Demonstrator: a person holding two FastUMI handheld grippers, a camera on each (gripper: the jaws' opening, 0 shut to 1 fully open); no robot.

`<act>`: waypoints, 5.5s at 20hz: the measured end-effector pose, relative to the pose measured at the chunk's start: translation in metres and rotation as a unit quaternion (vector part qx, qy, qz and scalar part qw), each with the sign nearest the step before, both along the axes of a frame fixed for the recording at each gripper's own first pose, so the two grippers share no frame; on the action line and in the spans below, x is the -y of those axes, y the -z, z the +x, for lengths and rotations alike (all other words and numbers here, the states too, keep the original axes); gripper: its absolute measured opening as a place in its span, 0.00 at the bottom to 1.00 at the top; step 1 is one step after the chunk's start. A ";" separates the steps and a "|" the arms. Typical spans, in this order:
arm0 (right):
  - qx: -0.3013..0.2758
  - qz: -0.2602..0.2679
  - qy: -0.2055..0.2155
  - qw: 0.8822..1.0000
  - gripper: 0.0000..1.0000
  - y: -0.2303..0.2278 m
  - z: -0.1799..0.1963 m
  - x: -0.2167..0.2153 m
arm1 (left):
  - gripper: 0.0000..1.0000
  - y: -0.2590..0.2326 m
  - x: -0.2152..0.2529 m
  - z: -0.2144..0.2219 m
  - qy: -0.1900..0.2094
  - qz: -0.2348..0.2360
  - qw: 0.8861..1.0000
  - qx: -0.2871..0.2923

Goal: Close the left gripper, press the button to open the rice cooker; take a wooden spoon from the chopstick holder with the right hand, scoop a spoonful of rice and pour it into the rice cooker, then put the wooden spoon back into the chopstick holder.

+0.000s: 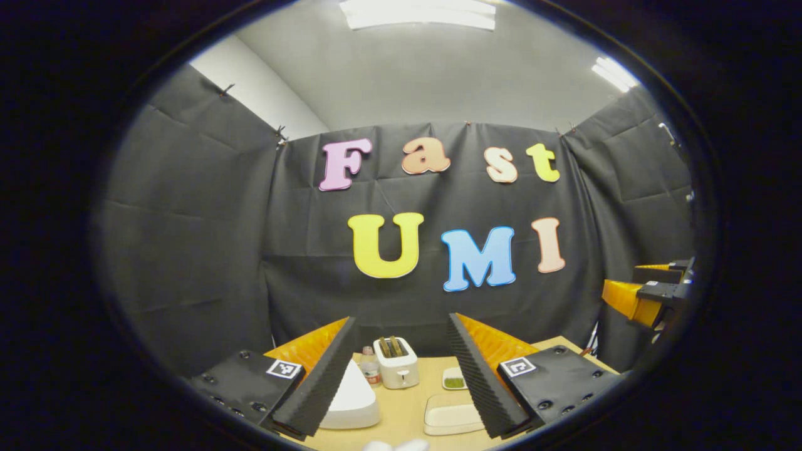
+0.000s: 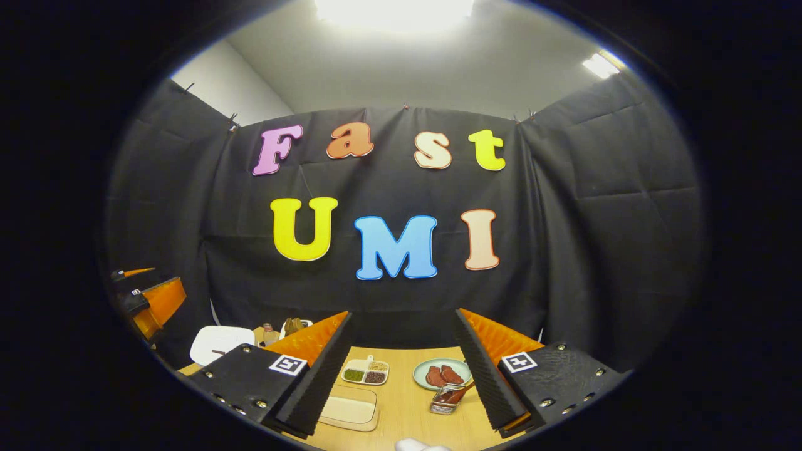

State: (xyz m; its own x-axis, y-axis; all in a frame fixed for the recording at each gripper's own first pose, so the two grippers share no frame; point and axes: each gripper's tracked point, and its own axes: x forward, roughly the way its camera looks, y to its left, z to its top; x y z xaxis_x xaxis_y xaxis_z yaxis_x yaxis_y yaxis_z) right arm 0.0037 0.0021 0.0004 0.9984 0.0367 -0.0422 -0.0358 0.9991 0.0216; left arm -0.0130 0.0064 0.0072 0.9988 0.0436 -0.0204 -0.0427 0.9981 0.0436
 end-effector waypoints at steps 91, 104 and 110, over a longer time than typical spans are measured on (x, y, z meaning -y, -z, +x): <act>-0.072 0.006 0.102 0.992 0.98 0.116 0.020 0.046 | 0.98 0.057 -0.028 0.052 0.018 -0.035 0.999 -0.003; -0.190 0.144 0.127 0.963 0.98 0.315 0.117 0.133 | 0.97 0.098 0.027 0.075 0.008 -0.013 0.999 -0.048; -0.229 0.197 0.134 0.944 0.98 0.375 0.192 0.159 | 0.99 0.112 0.036 0.092 -0.023 0.020 0.998 -0.062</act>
State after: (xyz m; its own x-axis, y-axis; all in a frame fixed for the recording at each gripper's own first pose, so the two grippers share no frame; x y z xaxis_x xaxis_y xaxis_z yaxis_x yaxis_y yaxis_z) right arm 0.1955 -0.1572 -0.3747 0.8540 -0.1117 -0.5081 0.3208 0.8820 0.3453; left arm 0.0790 -0.0296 -0.1046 0.9856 0.0922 -0.1414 -0.0799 0.9927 0.0906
